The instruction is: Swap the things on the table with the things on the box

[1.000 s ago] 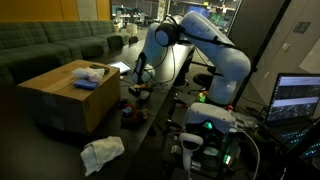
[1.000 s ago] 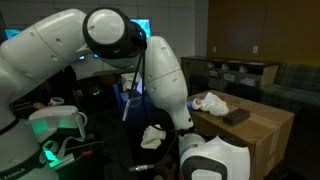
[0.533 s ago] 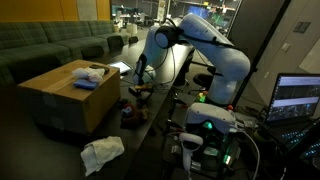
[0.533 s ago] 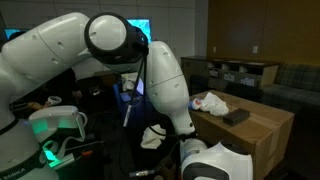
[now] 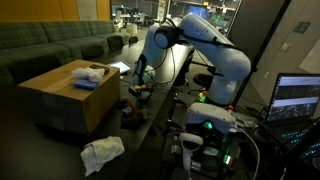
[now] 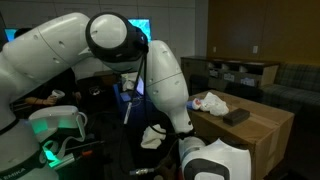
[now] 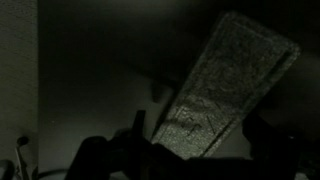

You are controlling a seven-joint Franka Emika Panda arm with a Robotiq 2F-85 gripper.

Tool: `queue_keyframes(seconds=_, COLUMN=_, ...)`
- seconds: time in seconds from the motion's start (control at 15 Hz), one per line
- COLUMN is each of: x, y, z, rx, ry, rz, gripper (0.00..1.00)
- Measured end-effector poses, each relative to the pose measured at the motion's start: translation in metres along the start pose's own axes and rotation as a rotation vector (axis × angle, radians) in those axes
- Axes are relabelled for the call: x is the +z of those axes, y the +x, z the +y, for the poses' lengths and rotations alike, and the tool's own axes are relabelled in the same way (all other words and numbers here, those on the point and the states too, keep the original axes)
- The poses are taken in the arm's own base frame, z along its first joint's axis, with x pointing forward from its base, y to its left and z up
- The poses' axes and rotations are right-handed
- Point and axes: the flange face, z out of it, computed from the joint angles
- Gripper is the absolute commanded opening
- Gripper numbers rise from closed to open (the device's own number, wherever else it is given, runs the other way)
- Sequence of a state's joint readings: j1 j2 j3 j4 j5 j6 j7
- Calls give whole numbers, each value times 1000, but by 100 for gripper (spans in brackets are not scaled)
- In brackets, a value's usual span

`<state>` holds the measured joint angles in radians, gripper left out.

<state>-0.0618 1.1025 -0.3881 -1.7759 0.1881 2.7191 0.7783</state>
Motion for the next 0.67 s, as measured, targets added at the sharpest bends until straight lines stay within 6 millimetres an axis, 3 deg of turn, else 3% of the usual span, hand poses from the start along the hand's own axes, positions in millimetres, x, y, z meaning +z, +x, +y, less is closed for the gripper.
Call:
queue_keyframes(seconds=0.33, x=-5, y=-13, z=-9, rx=-57, ry=-34, rz=-4, gripper=100)
queue_keyframes(seconds=0.67, x=-4, y=-14, z=-8, rx=-57, ry=-43, rz=-12, gripper=100)
